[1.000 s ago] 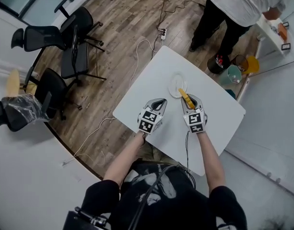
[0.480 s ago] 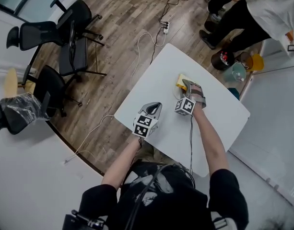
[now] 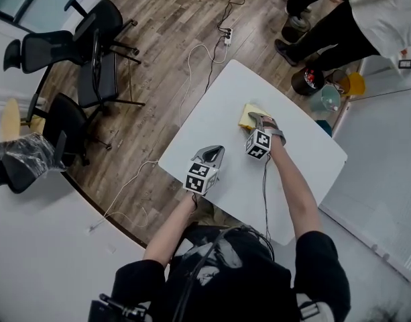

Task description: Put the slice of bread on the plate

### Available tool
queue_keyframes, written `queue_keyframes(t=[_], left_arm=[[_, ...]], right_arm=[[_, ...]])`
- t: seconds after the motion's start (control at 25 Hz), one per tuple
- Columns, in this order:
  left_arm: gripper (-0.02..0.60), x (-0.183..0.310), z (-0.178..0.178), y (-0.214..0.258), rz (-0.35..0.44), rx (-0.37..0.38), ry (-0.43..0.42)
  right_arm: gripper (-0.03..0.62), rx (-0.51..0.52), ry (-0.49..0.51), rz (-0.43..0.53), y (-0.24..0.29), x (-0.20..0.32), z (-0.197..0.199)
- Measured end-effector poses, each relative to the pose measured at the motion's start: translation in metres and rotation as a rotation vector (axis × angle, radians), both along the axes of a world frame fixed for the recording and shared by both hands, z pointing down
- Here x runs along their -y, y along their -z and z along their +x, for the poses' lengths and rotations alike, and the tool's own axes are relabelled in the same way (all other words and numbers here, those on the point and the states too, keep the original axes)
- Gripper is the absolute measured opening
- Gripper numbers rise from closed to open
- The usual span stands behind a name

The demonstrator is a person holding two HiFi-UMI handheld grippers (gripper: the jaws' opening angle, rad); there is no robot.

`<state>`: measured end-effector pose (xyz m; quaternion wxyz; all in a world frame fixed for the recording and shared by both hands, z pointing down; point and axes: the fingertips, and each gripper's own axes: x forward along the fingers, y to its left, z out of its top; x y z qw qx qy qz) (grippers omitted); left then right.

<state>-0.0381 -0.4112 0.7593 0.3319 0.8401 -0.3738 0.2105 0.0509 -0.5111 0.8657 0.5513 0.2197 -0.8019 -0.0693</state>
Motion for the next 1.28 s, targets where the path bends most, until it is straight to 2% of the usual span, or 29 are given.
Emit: queue_keyframes(t=[0.12,0.24,0.32,0.4,0.48,0.6,0.72,0.8,0.88,1.04,1.16,1.28], left_arm=[[0.006,-0.002,0.006,0.001,-0.01,-0.008,-0.017],[0.005,0.0,0.009,0.003,-0.013,-0.02,-0.028],[0.005,0.0,0.007,0.007,-0.004,-0.029,-0.021],[0.005,0.001,0.004,0.014,0.014,-0.037,-0.008],[0.006,0.004,0.0,0.026,0.043,-0.042,0.007],[0.006,0.01,-0.002,0.053,0.114,-0.047,0.022],[0.005,0.013,0.004,0.092,0.223,-0.042,0.009],[0.005,0.011,0.008,0.121,0.283,-0.062,0.007],[0.005,0.005,0.01,0.146,0.328,-0.08,0.017],[0.005,-0.013,0.018,0.182,0.414,-0.052,0.008],[0.006,-0.029,0.03,0.186,0.442,-0.015,-0.02],[0.005,-0.039,0.042,0.181,0.431,-0.02,-0.029]], right_arm=[[0.301,0.043,-0.015,-0.118,-0.001,-0.009,-0.002],[0.321,0.164,-0.083,-0.179,0.014,-0.012,-0.005],[0.32,0.268,-0.164,-0.146,0.039,-0.011,-0.003],[0.315,0.36,-0.252,-0.074,0.072,-0.015,0.006],[0.2,0.468,-0.374,0.005,0.112,-0.023,0.021],[0.111,0.64,-0.584,0.1,0.173,-0.041,0.049],[0.061,0.838,-0.786,0.119,0.214,-0.068,0.081],[0.048,0.952,-0.886,0.11,0.237,-0.09,0.096],[0.012,0.997,-0.956,0.135,0.258,-0.113,0.108],[0.008,1.032,-1.052,0.213,0.286,-0.153,0.128],[0.008,1.035,-1.041,0.253,0.298,-0.17,0.129],[0.008,1.012,-1.006,0.272,0.301,-0.177,0.126]])
